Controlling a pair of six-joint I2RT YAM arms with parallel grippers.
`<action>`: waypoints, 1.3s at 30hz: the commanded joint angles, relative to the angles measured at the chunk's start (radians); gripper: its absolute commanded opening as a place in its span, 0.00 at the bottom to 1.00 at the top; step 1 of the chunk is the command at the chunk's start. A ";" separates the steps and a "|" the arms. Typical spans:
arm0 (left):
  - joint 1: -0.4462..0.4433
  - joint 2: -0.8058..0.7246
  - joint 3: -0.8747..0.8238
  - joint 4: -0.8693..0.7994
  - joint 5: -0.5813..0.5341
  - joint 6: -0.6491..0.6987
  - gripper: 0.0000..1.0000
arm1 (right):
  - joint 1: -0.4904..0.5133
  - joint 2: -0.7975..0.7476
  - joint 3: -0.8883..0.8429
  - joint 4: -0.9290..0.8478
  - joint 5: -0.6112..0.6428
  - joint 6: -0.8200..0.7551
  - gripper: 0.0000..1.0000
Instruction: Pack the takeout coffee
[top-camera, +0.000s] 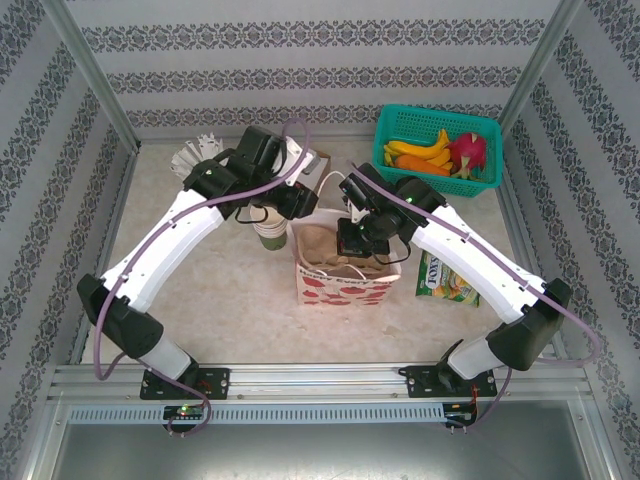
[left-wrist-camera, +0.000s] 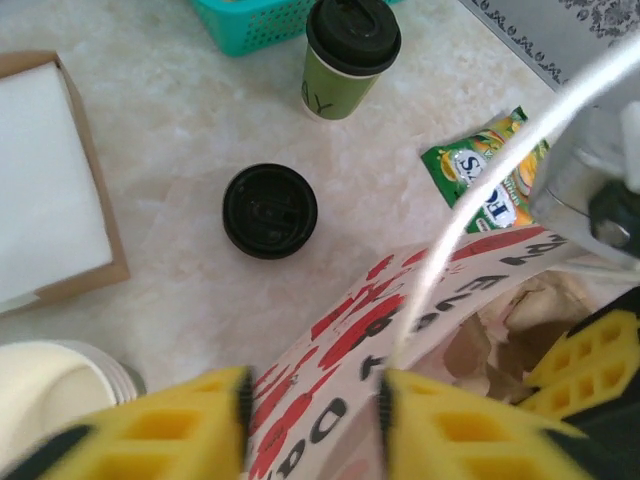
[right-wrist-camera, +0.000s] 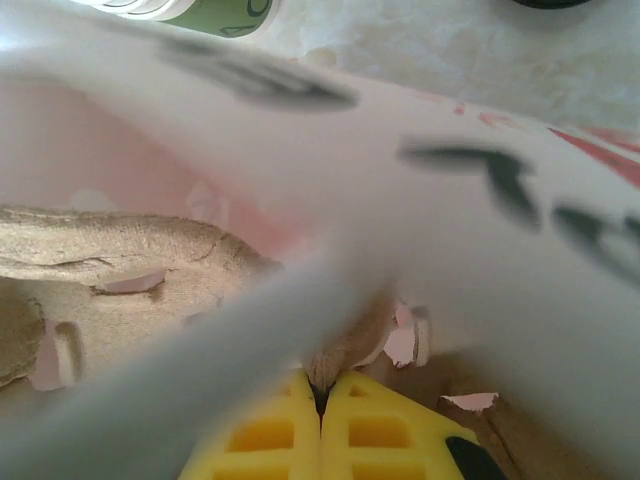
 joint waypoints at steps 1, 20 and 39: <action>-0.008 0.017 0.067 0.001 -0.008 -0.076 0.05 | 0.000 -0.033 0.006 -0.010 0.063 -0.083 0.00; 0.112 -0.108 -0.099 0.112 0.328 0.061 0.51 | -0.021 -0.103 -0.119 0.081 0.086 -0.137 0.00; 0.098 0.094 0.100 0.195 0.664 0.203 0.55 | -0.029 -0.108 -0.129 0.125 0.059 -0.125 0.00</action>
